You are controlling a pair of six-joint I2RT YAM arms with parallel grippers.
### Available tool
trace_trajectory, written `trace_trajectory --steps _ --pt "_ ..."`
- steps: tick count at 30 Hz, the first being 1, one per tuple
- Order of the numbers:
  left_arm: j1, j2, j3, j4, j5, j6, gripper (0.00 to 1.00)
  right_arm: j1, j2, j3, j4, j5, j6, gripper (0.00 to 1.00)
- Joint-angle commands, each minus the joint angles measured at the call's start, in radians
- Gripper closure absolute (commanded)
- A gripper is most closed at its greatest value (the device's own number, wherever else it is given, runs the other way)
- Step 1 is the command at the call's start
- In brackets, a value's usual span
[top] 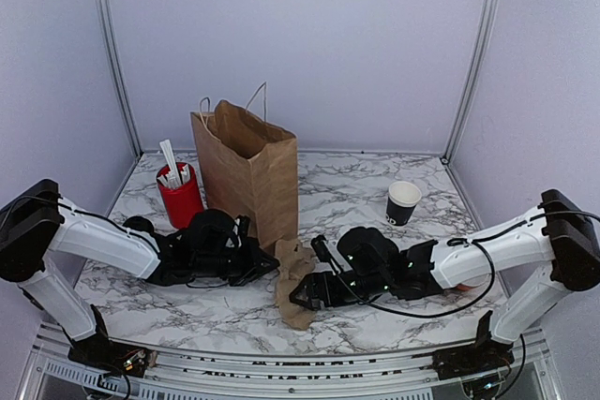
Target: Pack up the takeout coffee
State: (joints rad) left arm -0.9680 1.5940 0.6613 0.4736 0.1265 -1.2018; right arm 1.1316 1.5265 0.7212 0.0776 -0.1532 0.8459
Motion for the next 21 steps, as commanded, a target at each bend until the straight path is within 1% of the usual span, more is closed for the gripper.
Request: trace_trajectory --steps 1,4,7,10,12,17,21 --pt "-0.006 -0.053 0.049 -0.052 0.029 0.087 1.00 0.010 -0.062 0.046 -0.050 0.051 -0.008 0.16" --pt "-0.007 -0.094 0.067 -0.159 0.035 0.164 1.00 0.009 -0.112 0.057 -0.093 0.092 -0.027 0.12" --pt "-0.010 -0.129 0.114 -0.260 0.045 0.245 1.00 0.000 -0.163 0.060 -0.136 0.129 -0.048 0.11" --pt "-0.027 -0.144 0.189 -0.439 0.020 0.351 1.00 -0.028 -0.215 0.058 -0.185 0.145 -0.068 0.11" --pt "-0.036 -0.147 0.225 -0.519 0.017 0.404 1.00 -0.056 -0.260 0.044 -0.203 0.139 -0.077 0.11" --pt "-0.066 -0.147 0.295 -0.663 -0.028 0.495 1.00 -0.129 -0.355 0.017 -0.235 0.113 -0.105 0.10" --pt "-0.097 -0.137 0.331 -0.734 -0.076 0.530 1.00 -0.167 -0.379 0.026 -0.282 0.117 -0.136 0.10"
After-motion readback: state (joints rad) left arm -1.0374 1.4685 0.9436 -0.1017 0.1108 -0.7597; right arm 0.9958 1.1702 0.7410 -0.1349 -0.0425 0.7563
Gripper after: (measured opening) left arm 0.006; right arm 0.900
